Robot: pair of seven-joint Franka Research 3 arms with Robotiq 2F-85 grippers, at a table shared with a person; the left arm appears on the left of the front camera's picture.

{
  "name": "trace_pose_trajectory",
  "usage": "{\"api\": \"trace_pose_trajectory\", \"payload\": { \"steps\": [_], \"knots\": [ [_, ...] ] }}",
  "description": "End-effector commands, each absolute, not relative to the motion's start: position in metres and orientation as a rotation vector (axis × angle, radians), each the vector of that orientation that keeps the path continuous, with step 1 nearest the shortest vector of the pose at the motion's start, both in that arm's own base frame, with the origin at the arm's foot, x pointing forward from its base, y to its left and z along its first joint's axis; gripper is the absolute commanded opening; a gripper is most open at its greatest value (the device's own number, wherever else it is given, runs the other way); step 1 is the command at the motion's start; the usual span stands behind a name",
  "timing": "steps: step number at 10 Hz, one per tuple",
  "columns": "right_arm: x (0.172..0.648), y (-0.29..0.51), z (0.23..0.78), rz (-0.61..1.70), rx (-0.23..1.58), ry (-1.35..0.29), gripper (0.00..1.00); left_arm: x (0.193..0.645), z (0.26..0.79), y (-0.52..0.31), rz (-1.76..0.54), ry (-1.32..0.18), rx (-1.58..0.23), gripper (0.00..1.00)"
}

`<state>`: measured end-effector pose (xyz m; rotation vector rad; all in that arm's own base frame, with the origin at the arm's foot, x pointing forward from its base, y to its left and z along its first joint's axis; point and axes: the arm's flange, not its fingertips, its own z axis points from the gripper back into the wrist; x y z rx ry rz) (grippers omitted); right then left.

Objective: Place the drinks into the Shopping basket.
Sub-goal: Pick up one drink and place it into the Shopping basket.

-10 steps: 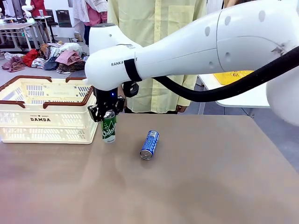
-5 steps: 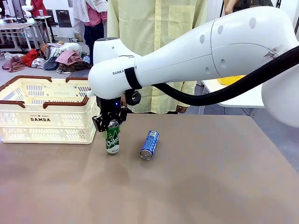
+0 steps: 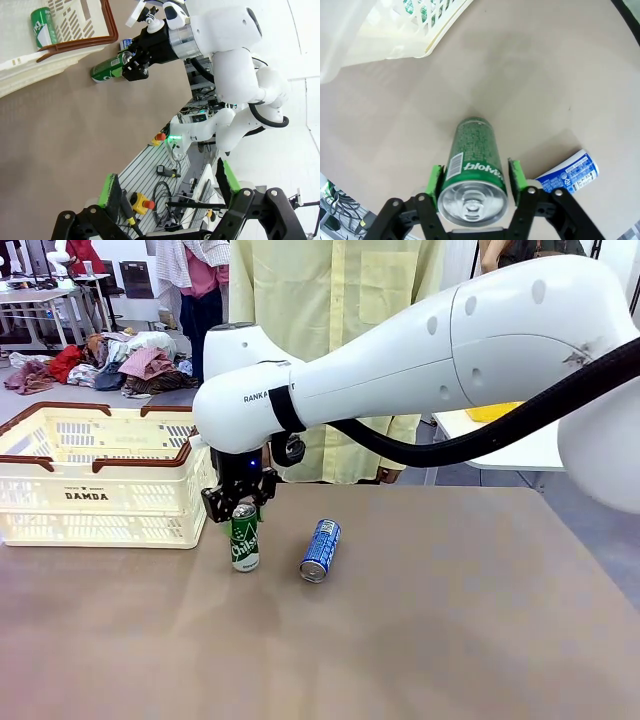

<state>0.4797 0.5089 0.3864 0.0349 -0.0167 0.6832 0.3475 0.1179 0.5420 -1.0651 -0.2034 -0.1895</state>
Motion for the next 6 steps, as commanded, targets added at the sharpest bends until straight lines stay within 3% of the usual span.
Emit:
{"api": "trace_pose_trajectory", "payload": {
  "steps": [1, 4, 6],
  "knots": [
    [0.478, 0.503, 0.394, 0.692, 0.061, -0.026, 1.0, 0.345, 0.541, 0.119, -0.204, -0.208, -1.067, 1.0],
    [0.487, 0.462, 0.45, 0.635, 0.126, -0.099, 1.0, 0.345, 0.541, 0.119, -0.204, -0.208, -1.067, 1.0],
    [0.493, 0.405, 0.502, 0.648, 0.226, -0.017, 1.0, 0.345, 0.541, 0.119, -0.204, -0.208, -1.067, 1.0]
  ]
}}
